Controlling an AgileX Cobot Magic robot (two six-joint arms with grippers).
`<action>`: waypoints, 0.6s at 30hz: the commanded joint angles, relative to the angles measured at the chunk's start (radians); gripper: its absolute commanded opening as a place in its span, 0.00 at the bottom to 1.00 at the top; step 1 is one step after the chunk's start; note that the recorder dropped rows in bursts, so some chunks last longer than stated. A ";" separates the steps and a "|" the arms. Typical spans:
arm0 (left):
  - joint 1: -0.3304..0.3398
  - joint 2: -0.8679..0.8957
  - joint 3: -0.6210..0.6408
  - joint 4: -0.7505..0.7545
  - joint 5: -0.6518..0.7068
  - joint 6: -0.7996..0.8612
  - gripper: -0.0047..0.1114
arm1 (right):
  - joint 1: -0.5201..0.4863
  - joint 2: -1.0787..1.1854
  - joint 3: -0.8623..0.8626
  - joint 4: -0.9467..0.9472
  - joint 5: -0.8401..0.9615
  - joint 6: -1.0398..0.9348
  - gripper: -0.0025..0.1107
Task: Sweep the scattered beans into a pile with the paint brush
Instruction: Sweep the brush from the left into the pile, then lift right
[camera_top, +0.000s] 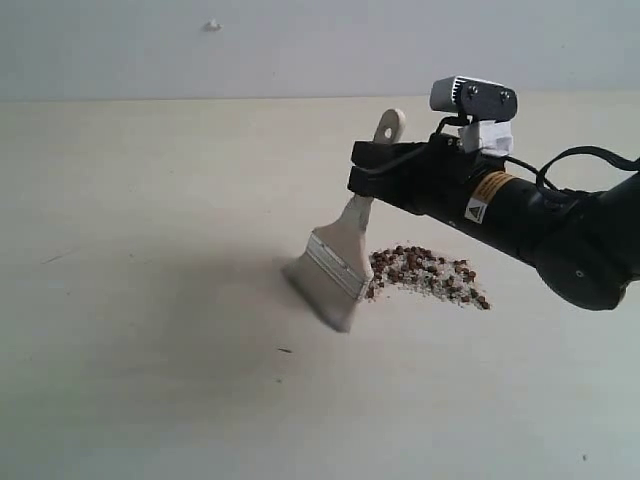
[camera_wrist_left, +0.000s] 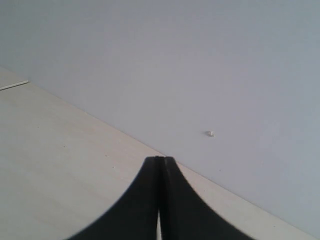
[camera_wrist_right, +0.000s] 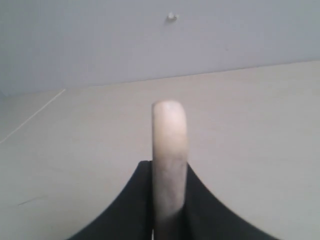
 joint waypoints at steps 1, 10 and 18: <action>0.001 -0.007 0.003 0.008 0.002 0.001 0.04 | -0.001 -0.005 -0.002 0.104 0.032 -0.163 0.02; 0.001 -0.007 0.003 0.008 0.002 0.001 0.04 | -0.001 -0.026 -0.002 0.236 0.084 -0.384 0.02; 0.001 -0.007 0.003 0.008 0.002 0.001 0.04 | -0.001 -0.088 -0.002 0.170 0.090 -0.281 0.02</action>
